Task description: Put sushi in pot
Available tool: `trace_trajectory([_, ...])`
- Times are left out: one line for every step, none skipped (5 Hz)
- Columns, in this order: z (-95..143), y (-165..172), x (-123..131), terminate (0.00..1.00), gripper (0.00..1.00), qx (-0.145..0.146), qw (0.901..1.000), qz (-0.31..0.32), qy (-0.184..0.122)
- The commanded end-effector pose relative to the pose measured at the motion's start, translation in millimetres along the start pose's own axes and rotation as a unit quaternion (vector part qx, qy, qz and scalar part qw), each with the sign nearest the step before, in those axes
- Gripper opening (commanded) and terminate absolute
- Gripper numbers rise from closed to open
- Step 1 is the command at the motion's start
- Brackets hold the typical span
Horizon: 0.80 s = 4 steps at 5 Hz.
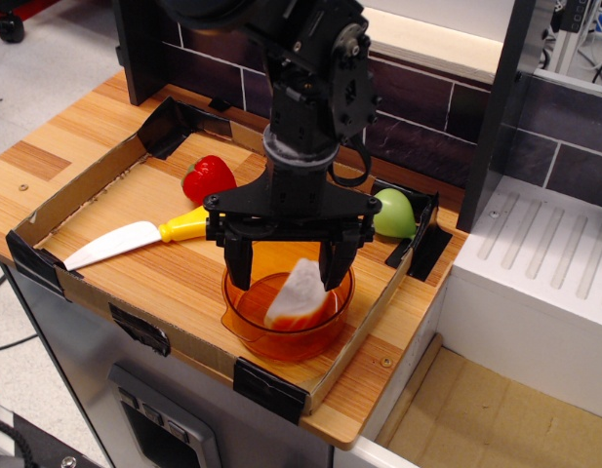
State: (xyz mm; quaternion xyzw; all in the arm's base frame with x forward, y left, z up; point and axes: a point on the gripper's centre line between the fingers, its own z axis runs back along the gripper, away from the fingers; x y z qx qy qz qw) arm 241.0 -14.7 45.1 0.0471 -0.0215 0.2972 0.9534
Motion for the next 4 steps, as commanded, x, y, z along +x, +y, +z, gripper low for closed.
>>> trace_trajectory([72.7,15.2,29.9,0.00,1.00,-0.064,0.9963,0.038,-0.042])
trace_trajectory([90.3,30.3,47.0,0.00,1.00,-0.054,0.9956,0.057,-0.051])
trace_trajectory([90.3,30.3,47.0,0.00,1.00,-0.054,0.9956,0.057,-0.051])
trace_trajectory([90.3,30.3,47.0,1.00,1.00,-0.054,0.9956,0.057,-0.051])
